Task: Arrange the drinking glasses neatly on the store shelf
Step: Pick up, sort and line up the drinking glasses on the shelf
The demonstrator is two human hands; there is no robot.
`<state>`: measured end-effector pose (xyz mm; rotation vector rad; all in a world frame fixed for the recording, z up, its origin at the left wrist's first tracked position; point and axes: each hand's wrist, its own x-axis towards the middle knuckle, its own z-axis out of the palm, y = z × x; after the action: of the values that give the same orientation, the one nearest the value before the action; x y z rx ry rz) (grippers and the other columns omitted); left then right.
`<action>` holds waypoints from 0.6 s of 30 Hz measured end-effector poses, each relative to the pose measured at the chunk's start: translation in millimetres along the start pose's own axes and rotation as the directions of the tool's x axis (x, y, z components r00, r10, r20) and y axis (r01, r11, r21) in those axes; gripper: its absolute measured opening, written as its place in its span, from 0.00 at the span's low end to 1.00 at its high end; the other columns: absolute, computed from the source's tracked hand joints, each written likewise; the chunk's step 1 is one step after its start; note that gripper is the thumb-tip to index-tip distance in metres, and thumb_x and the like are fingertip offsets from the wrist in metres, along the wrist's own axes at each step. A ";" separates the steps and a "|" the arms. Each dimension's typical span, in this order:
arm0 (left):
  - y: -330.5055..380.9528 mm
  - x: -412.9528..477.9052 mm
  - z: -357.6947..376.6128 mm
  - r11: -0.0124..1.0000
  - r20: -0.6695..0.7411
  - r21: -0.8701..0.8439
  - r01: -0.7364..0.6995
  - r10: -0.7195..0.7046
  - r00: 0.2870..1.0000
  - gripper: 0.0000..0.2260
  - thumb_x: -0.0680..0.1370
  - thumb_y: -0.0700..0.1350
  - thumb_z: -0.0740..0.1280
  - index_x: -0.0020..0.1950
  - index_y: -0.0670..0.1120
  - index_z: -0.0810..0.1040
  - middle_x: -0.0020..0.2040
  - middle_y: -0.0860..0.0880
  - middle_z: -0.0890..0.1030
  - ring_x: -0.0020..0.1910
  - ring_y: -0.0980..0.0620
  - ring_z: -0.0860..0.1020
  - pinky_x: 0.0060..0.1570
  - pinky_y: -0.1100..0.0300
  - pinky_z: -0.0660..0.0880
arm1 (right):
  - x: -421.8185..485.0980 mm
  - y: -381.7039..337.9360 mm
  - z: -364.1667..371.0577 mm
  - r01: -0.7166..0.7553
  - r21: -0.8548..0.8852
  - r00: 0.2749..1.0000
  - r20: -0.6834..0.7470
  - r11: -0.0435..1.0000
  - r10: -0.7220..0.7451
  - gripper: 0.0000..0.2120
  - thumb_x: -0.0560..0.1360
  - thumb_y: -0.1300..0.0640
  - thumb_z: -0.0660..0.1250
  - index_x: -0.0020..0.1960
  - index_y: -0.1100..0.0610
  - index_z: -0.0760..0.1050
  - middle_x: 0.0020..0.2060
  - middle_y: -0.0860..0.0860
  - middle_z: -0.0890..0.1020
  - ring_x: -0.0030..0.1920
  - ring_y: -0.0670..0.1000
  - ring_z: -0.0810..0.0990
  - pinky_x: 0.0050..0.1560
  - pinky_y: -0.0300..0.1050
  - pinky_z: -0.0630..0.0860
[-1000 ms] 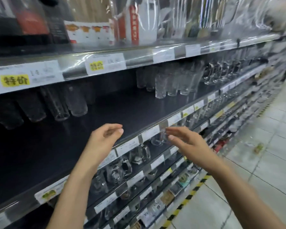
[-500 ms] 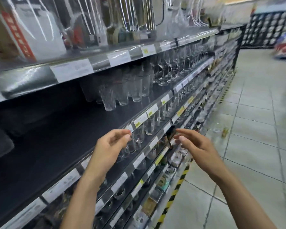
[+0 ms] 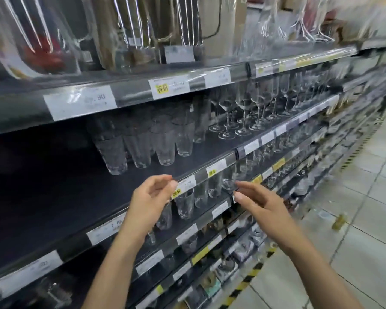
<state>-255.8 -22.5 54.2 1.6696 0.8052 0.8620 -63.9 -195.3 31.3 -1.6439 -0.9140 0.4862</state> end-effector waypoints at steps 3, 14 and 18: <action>-1.6 27.8 24.3 0.998 -0.117 0.012 0.053 -0.052 0.992 0.10 0.76 0.52 0.72 0.56 0.52 0.81 0.51 0.53 0.84 0.52 0.56 0.82 0.46 0.66 0.75 | 38.8 13.6 -11.1 -0.028 0.004 0.998 0.059 1.000 0.028 0.15 0.76 0.47 0.71 0.62 0.41 0.77 0.51 0.34 0.83 0.54 0.33 0.79 0.56 0.36 0.75; -33.2 143.3 57.9 0.975 -0.429 0.086 0.206 -0.150 0.891 0.31 0.70 0.56 0.77 0.69 0.49 0.71 0.58 0.55 0.76 0.59 0.54 0.76 0.59 0.59 0.72 | 208.2 28.0 12.5 0.053 -0.080 0.988 0.151 0.995 -0.040 0.27 0.73 0.40 0.72 0.68 0.46 0.72 0.61 0.42 0.78 0.62 0.42 0.77 0.63 0.43 0.74; -44.9 172.8 64.0 0.967 -0.463 0.121 0.224 -0.144 0.875 0.23 0.70 0.56 0.77 0.61 0.53 0.74 0.56 0.55 0.81 0.58 0.54 0.79 0.57 0.58 0.74 | 259.2 25.7 34.0 0.084 -0.116 0.971 0.233 0.990 -0.055 0.31 0.72 0.40 0.73 0.71 0.47 0.69 0.61 0.42 0.77 0.63 0.44 0.75 0.63 0.42 0.72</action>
<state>-116.4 102.6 24.2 1.5215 1.3718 1.0869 78.2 25.6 36.3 -1.6852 -1.1906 0.5896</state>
